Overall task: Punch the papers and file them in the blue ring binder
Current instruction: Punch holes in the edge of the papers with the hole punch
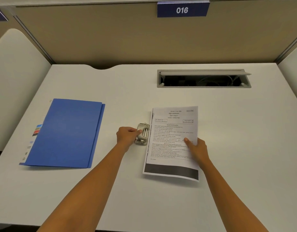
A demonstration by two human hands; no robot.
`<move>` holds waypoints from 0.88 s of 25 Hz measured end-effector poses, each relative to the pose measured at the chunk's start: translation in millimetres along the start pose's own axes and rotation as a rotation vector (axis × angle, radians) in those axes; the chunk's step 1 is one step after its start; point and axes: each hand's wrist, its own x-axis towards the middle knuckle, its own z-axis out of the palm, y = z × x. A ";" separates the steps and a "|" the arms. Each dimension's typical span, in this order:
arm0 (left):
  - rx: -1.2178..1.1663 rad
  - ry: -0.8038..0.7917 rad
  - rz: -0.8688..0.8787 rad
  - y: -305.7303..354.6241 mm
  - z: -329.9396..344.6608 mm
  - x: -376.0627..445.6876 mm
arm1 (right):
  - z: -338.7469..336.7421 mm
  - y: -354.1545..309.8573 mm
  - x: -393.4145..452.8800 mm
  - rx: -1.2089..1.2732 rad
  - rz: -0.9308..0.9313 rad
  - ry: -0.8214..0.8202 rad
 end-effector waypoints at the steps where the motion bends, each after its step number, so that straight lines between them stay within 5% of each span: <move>1: -0.008 0.004 -0.008 -1.1 0.0 1.2 | 0.9 1.4 -0.5 0.005 0.000 0.000; 22: -0.082 -0.027 -0.068 -9.8 -0.5 7.1 | 21.5 -10.7 -4.1 -0.081 -0.092 -0.025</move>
